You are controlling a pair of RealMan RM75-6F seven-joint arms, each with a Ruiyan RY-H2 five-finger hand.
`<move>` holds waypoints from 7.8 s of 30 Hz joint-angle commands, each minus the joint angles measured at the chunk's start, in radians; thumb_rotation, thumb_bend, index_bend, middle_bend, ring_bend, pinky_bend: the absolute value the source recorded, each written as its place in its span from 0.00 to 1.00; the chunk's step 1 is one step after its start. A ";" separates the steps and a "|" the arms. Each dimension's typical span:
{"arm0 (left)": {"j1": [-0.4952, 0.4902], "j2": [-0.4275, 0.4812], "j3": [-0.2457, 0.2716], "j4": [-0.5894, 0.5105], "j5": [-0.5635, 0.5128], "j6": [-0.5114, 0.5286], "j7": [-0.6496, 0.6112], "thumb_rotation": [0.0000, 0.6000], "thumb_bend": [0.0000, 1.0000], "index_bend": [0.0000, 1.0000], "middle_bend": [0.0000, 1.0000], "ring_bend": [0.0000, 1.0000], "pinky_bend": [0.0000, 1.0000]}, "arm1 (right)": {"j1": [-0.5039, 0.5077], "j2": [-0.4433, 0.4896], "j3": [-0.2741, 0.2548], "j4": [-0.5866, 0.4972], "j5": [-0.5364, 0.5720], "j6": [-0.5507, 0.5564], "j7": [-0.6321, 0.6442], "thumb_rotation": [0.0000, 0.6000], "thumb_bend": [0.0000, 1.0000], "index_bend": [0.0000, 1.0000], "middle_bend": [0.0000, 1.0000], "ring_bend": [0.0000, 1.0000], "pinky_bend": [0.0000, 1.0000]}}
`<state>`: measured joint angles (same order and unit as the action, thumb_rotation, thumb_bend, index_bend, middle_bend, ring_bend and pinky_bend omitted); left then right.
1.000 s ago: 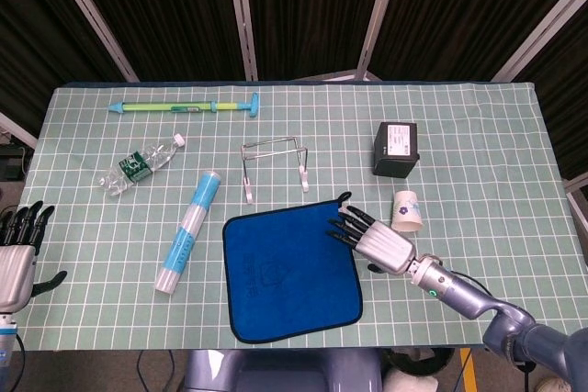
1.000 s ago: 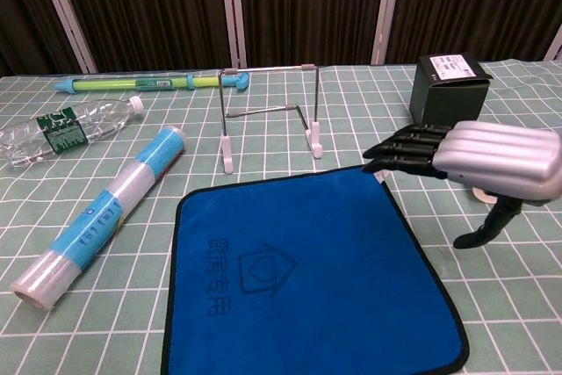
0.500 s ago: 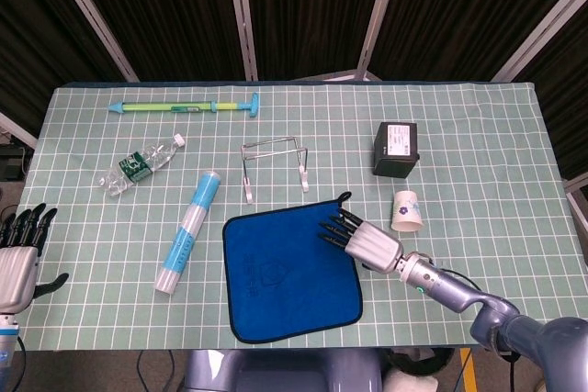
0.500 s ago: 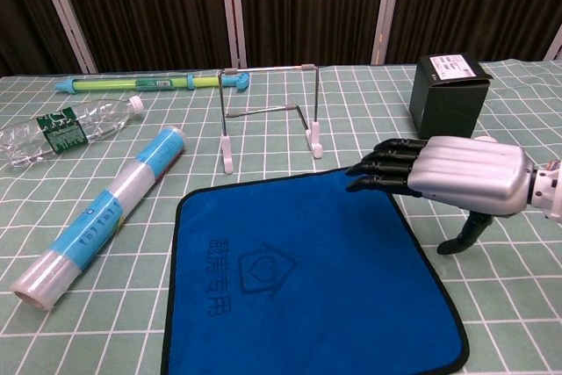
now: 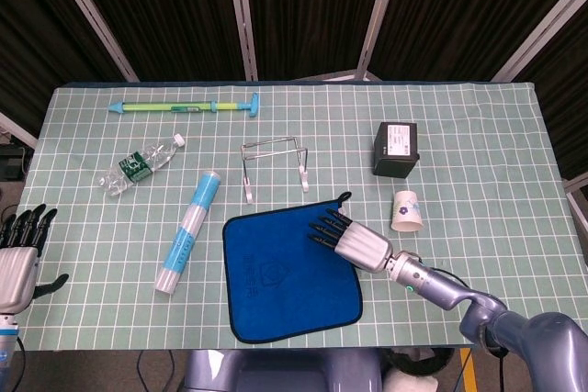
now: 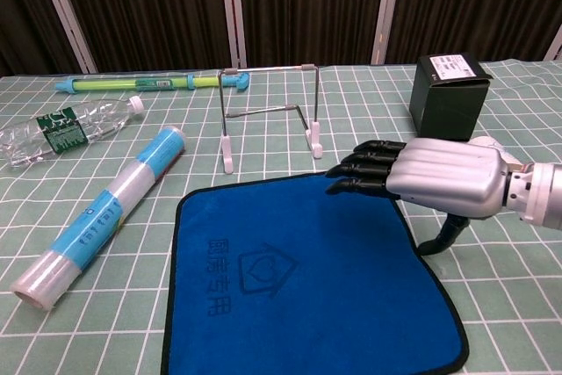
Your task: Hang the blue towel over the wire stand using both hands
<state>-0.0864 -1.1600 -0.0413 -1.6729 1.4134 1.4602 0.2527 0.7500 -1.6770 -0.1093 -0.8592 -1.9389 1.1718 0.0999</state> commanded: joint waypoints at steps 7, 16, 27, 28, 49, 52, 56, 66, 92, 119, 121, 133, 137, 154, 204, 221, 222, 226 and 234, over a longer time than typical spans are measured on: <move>-0.001 0.000 -0.001 0.004 -0.003 -0.002 -0.004 1.00 0.00 0.00 0.00 0.00 0.00 | 0.019 0.019 -0.007 -0.001 0.014 0.011 -0.018 1.00 0.00 0.08 0.02 0.00 0.00; 0.000 -0.001 0.001 0.001 0.002 0.001 0.001 1.00 0.00 0.00 0.00 0.00 0.00 | 0.024 -0.012 -0.029 0.010 0.018 0.009 -0.013 1.00 0.00 0.09 0.02 0.00 0.00; -0.001 -0.001 0.000 0.004 0.000 -0.002 -0.002 1.00 0.00 0.00 0.00 0.00 0.00 | 0.036 -0.038 -0.021 -0.003 0.031 0.033 0.012 1.00 0.13 0.20 0.05 0.00 0.00; -0.001 -0.001 0.000 0.005 0.000 -0.002 -0.002 1.00 0.00 0.00 0.00 0.00 0.00 | 0.037 -0.039 -0.022 -0.003 0.032 0.034 0.013 1.00 0.16 0.22 0.05 0.00 0.00; -0.135 -0.027 0.059 0.126 0.271 -0.104 -0.116 1.00 0.03 0.12 0.00 0.00 0.00 | 0.027 -0.045 -0.033 -0.025 0.066 0.041 0.067 1.00 0.40 0.64 0.07 0.00 0.12; -0.202 -0.036 0.068 0.132 0.333 -0.169 -0.148 1.00 0.08 0.19 0.00 0.00 0.00 | 0.026 -0.039 -0.029 -0.044 0.072 0.039 0.051 1.00 0.40 0.64 0.06 0.00 0.14; -0.270 -0.078 0.068 0.166 0.392 -0.216 -0.166 1.00 0.13 0.24 0.00 0.00 0.00 | 0.023 -0.030 -0.025 -0.071 0.081 0.034 0.031 1.00 0.40 0.64 0.07 0.00 0.16; -0.407 -0.281 0.073 0.352 0.440 -0.331 -0.226 1.00 0.13 0.31 0.00 0.00 0.00 | 0.008 0.003 -0.005 -0.166 0.127 0.013 0.007 1.00 0.40 0.65 0.07 0.00 0.15; -0.522 -0.487 0.101 0.501 0.378 -0.391 -0.259 1.00 0.13 0.34 0.00 0.00 0.00 | -0.025 0.038 0.023 -0.248 0.164 0.023 -0.016 1.00 0.40 0.65 0.00 0.00 0.08; -0.579 -0.532 0.101 0.486 0.319 -0.425 -0.181 1.00 0.19 0.34 0.00 0.00 0.00 | -0.035 0.053 0.021 -0.249 0.149 0.038 0.007 1.00 0.40 0.65 0.00 0.00 0.10; -0.581 -0.531 0.103 0.485 0.317 -0.426 -0.181 1.00 0.23 0.34 0.00 0.00 0.00 | -0.036 0.054 0.021 -0.250 0.148 0.038 0.006 1.00 0.40 0.65 0.00 0.00 0.10; -0.597 -0.522 0.103 0.471 0.305 -0.425 -0.177 1.00 0.28 0.34 0.00 0.00 0.00 | -0.041 0.063 0.021 -0.259 0.146 0.041 0.000 1.00 0.40 0.65 0.00 0.00 0.10; -0.604 -0.528 0.103 0.464 0.298 -0.438 -0.165 1.00 0.34 0.35 0.00 0.00 0.00 | -0.042 0.067 0.023 -0.262 0.147 0.043 0.002 1.00 0.40 0.66 0.00 0.00 0.11; -0.614 -0.559 0.098 0.470 0.262 -0.456 -0.160 1.00 0.56 0.48 0.00 0.00 0.00 | -0.049 0.091 0.015 -0.274 0.130 0.062 0.019 1.00 0.40 0.65 0.00 0.00 0.11; -0.683 -0.313 -0.321 0.196 -0.076 -0.335 -0.215 1.00 0.57 0.81 0.00 0.00 0.00 | 0.055 0.317 0.437 -0.559 0.559 -0.020 0.120 1.00 0.40 0.65 0.00 0.00 0.11; -0.724 -0.350 -0.326 0.354 -0.201 -0.416 -0.258 1.00 0.57 0.81 0.00 0.00 0.00 | 0.182 0.213 0.514 -0.340 0.727 -0.216 0.134 1.00 0.40 0.65 0.00 0.00 0.11; -0.721 -0.353 -0.318 0.364 -0.195 -0.413 -0.265 1.00 0.57 0.81 0.00 0.00 0.00 | 0.188 0.204 0.510 -0.319 0.729 -0.228 0.137 1.00 0.40 0.65 0.00 0.00 0.11; -0.707 -0.364 -0.295 0.391 -0.197 -0.410 -0.277 1.00 0.57 0.81 0.00 0.00 0.00 | 0.208 0.164 0.499 -0.243 0.743 -0.273 0.149 1.00 0.39 0.65 0.00 0.00 0.11; -0.690 -0.391 -0.270 0.431 -0.199 -0.395 -0.284 1.00 0.57 0.81 0.00 0.00 0.00 | 0.249 0.089 0.487 -0.118 0.755 -0.340 0.173 1.00 0.39 0.65 0.00 0.00 0.11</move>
<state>-0.7774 -1.5445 -0.3140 -1.2504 1.2176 1.0647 -0.0322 0.9878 -1.5704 0.3816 -0.9983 -1.1881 0.8458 0.2658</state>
